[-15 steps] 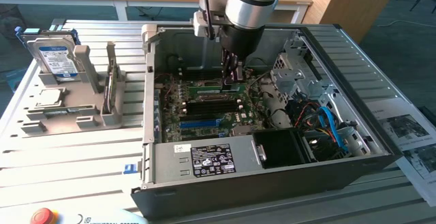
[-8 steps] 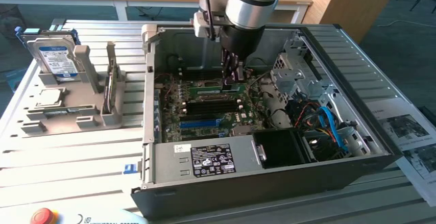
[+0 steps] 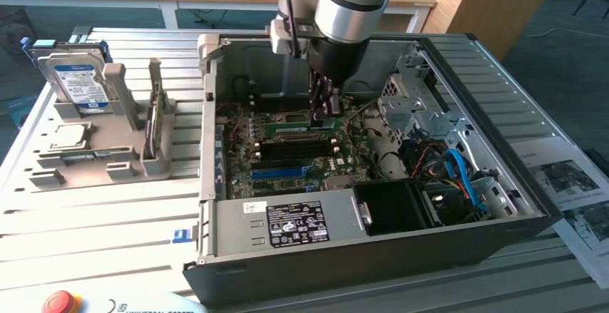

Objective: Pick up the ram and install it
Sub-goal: 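Insert the ram into the slot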

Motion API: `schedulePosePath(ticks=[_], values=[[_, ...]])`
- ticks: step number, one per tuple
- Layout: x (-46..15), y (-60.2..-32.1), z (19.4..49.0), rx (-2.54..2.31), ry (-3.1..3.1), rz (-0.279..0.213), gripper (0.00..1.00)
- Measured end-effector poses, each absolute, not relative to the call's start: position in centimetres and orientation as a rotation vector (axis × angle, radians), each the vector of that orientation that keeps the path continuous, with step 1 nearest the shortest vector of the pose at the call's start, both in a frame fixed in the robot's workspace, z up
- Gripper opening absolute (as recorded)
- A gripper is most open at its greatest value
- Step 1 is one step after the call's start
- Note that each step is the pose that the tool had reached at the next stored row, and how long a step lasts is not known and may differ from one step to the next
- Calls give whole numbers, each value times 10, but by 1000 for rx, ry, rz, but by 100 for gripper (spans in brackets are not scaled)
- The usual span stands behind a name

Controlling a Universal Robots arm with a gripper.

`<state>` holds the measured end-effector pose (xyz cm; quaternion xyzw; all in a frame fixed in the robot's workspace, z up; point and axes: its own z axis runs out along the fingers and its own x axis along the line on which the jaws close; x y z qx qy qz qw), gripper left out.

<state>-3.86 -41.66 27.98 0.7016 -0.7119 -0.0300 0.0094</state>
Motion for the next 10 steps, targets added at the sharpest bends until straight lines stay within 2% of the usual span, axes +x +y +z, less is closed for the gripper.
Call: schedulePosePath(ticks=[10], values=[[-39, -417, 276, 2181, -2233, -94, 12]])
